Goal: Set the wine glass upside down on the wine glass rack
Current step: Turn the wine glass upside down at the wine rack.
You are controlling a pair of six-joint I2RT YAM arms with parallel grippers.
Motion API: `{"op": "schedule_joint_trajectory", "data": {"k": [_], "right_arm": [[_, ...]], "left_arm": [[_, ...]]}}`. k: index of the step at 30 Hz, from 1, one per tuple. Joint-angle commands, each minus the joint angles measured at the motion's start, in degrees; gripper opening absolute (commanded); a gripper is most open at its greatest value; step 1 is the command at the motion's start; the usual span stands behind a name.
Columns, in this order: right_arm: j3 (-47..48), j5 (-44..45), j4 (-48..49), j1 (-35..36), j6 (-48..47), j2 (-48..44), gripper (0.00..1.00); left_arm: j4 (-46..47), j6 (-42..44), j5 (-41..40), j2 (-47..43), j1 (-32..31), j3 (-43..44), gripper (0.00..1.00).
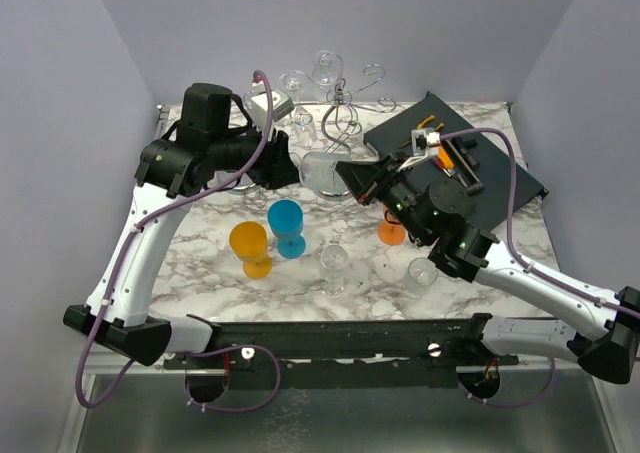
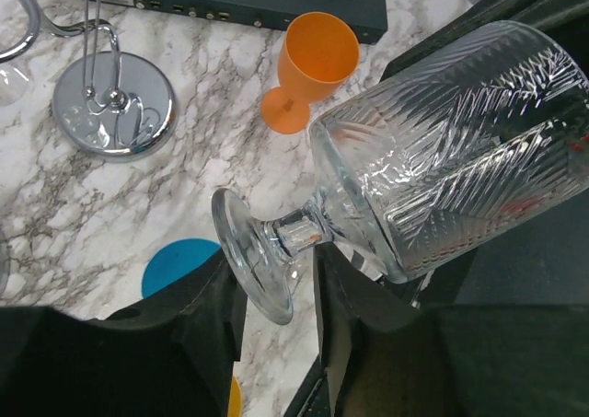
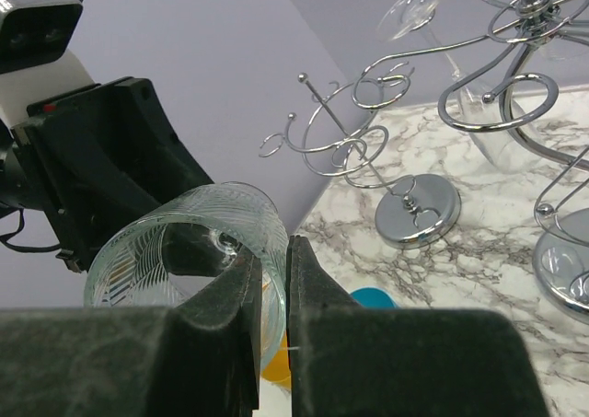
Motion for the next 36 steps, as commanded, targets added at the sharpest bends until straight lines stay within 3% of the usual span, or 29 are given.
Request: {"op": "schedule_joint_trajectory", "data": {"k": [1, 5, 7, 11, 19, 22, 25, 29, 36], "right_arm": [[-0.8, -5.0, 9.0, 0.4, 3.0, 1.0, 0.00], [-1.0, -6.9, 8.7, 0.4, 3.3, 2.4, 0.01], [-0.8, -7.3, 6.4, 0.4, 3.3, 2.3, 0.19], [-2.2, -6.9, 1.6, 0.4, 3.3, -0.2, 0.52], [-1.6, -7.9, -15.0, 0.4, 1.1, -4.8, 0.99], [0.4, -8.2, -22.1, 0.4, -1.6, -5.6, 1.00], [2.0, -10.1, -21.8, 0.4, -3.9, -5.8, 1.00], [5.1, -15.2, -16.6, 0.4, -6.9, -1.3, 1.00], [2.8, -21.4, 2.3, 0.4, -13.4, 6.5, 1.00]], "left_arm": [[1.4, 2.0, 3.6, -1.2, -0.1, 0.2, 0.32], [1.0, 4.8, 4.0, -1.2, -0.2, 1.3, 0.10], [0.9, 8.1, 2.2, -1.4, -0.1, 1.7, 0.00], [2.1, 15.3, -3.0, -2.2, -0.2, 2.4, 0.00], [9.1, 34.2, -9.3, -6.0, -0.2, -0.8, 0.00], [13.2, 42.6, -11.2, -8.2, -0.2, -3.5, 0.00], [16.5, 48.7, -11.2, -9.8, -0.3, -5.1, 0.00], [23.2, 52.6, -10.0, -12.4, -1.2, -8.6, 0.00], [29.2, 64.7, -8.6, -18.3, -3.4, -17.4, 0.00]]}}
